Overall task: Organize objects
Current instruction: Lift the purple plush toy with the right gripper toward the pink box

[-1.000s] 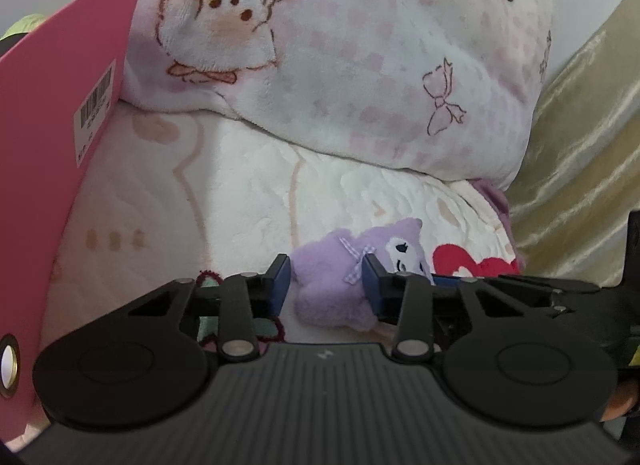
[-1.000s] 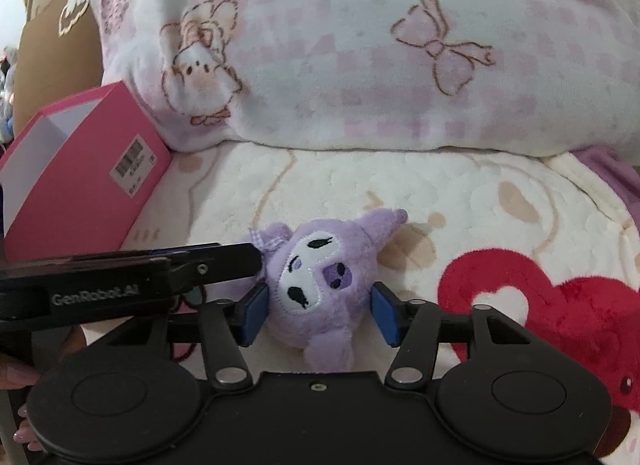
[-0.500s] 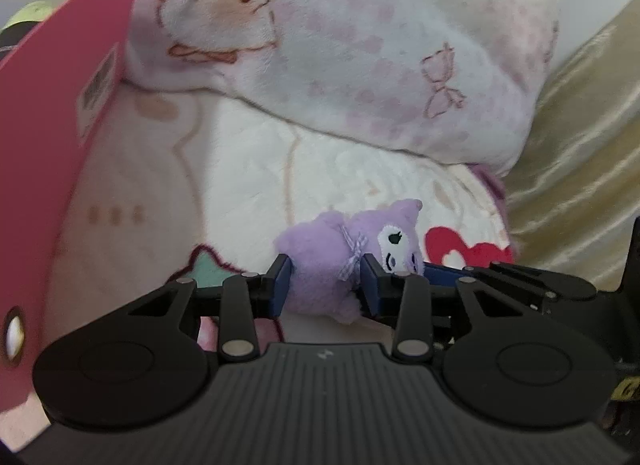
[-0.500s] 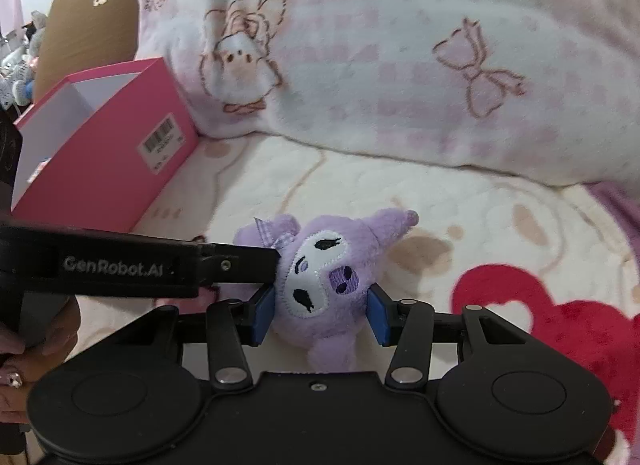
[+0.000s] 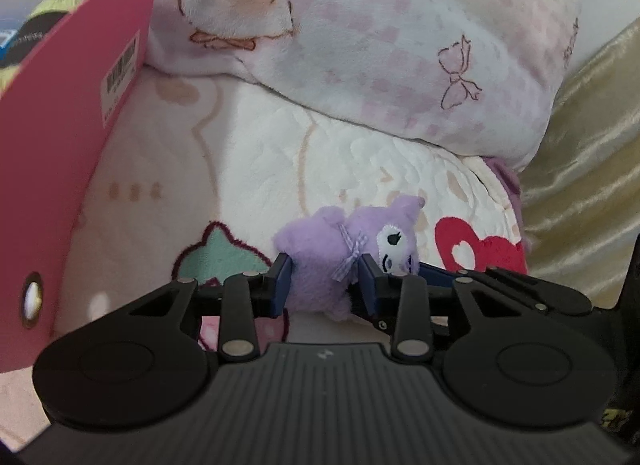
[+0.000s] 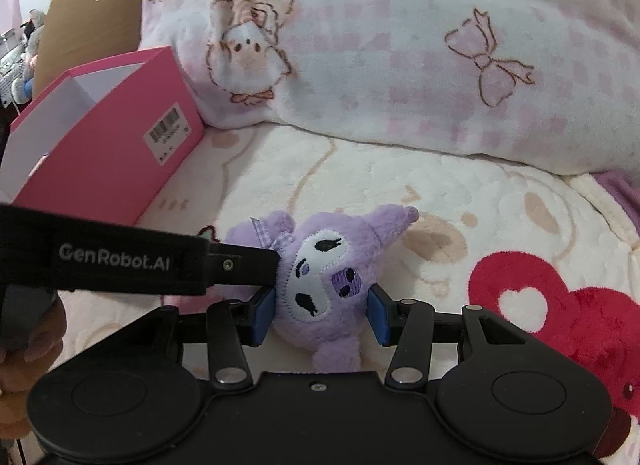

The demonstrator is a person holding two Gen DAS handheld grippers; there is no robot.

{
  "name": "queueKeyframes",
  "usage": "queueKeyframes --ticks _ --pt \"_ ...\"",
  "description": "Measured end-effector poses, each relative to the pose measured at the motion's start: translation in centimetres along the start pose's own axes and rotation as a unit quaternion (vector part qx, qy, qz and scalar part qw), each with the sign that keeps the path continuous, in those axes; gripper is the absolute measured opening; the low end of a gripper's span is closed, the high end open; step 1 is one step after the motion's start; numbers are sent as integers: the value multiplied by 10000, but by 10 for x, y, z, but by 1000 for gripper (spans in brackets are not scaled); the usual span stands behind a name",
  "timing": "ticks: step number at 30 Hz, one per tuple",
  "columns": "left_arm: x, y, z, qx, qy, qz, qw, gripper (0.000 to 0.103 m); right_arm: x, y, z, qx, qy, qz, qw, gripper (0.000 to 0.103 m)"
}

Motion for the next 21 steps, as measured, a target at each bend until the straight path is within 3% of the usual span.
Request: queueKeyframes --ticks 14,21 --pt "36 -12 -9 -2 126 274 9995 34 32 -10 16 168 190 113 9996 55" --pt "62 -15 -16 -121 216 173 9995 34 48 -7 19 -176 485 163 9985 55"
Point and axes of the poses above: each gripper's, at about its wrist camera, not at the fingertips, and x roughly against the way its jaws point, z to its left, y to its top, the point moved 5 cm from there along -x, roughly the way its jaws point, and after that the axes turned 5 degrees about -y, right-handed, at the moved point
